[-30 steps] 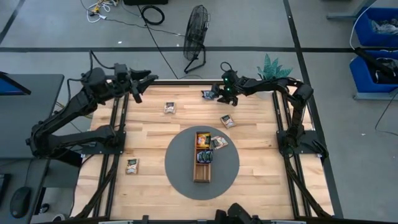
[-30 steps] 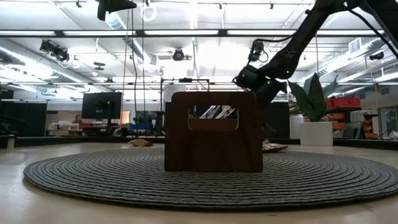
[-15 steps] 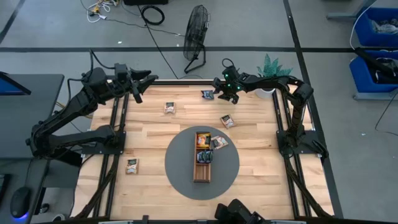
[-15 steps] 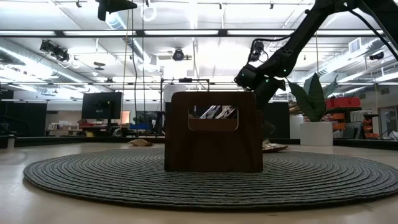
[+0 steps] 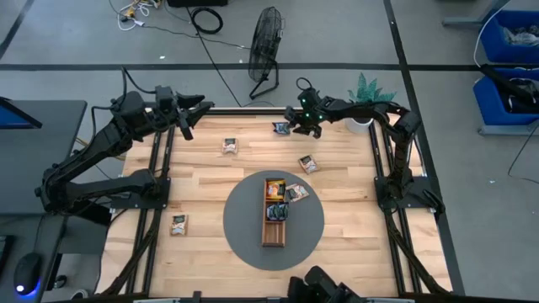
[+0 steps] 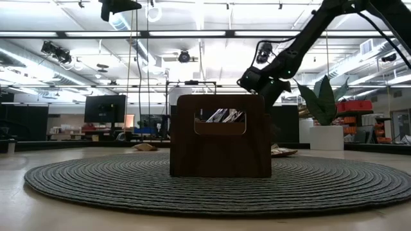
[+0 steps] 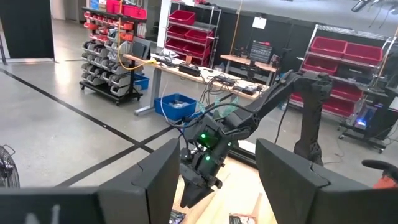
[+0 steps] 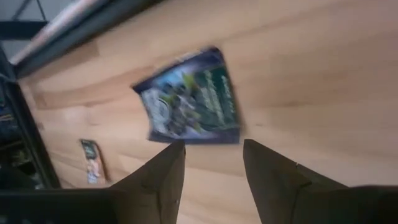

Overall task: Pick & Place Tea
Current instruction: Put the purple tea bag into the middle section of the wooden organizer

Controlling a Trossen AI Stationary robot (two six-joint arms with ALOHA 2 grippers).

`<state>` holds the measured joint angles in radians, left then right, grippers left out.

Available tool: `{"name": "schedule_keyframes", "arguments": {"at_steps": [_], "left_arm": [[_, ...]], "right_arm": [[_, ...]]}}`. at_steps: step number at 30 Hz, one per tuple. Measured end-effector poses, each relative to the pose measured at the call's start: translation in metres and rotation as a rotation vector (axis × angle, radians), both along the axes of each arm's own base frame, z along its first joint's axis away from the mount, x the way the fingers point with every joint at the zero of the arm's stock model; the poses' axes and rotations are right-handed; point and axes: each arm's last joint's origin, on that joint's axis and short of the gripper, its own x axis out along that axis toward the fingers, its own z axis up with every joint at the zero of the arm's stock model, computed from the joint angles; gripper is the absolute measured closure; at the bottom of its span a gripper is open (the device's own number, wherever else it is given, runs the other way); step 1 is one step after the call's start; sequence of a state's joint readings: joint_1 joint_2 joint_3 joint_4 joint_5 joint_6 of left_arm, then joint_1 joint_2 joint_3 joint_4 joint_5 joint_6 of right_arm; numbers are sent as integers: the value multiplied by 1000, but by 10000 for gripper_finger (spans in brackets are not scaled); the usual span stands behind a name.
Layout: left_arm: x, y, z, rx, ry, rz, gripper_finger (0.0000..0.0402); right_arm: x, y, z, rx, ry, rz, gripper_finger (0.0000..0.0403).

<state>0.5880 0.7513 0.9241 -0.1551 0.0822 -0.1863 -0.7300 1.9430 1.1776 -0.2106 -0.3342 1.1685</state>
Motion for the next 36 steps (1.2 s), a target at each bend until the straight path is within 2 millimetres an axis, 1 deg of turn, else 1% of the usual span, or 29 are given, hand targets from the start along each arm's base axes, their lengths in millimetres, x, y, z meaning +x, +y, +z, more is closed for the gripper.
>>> {"name": "schedule_keyframes", "arguments": {"at_steps": [4, 9, 11, 20, 23, 26, 28, 30, 33, 34, 36], "left_arm": [[0, 0, 0, 29, 16, 1, 189], [0, 0, 0, 32, 18, 1, 189], [0, 0, 0, 24, 12, 1, 189], [0, 0, 0, 18, 8, 0, 189], [0, 0, 0, 33, 16, 1, 189], [0, 0, 0, 36, 19, 1, 189], [0, 0, 0, 40, 21, 1, 189], [0, 0, 0, 49, 26, 4, 189], [0, 0, 0, 55, 30, 5, 189], [0, 0, 0, 55, 30, 5, 189], [0, 0, 0, 55, 30, 5, 189]], "right_arm": [[7, -8, 4, -40, -14, 10, 233], [22, -14, -5, 19, -26, -3, 233], [25, -16, -5, 35, -24, -7, 233], [18, -21, -5, 107, 45, -59, 237], [19, -22, -4, 95, 31, -43, 245], [22, -19, -3, 80, 20, -3, 264], [25, -15, -2, 69, 18, 25, 287], [28, -11, -3, 67, 21, 45, 320], [30, -9, -8, 61, 33, 65, 382], [30, -10, -8, 58, 37, 60, 392], [30, -11, -7, 58, 33, 38, 391]]}}
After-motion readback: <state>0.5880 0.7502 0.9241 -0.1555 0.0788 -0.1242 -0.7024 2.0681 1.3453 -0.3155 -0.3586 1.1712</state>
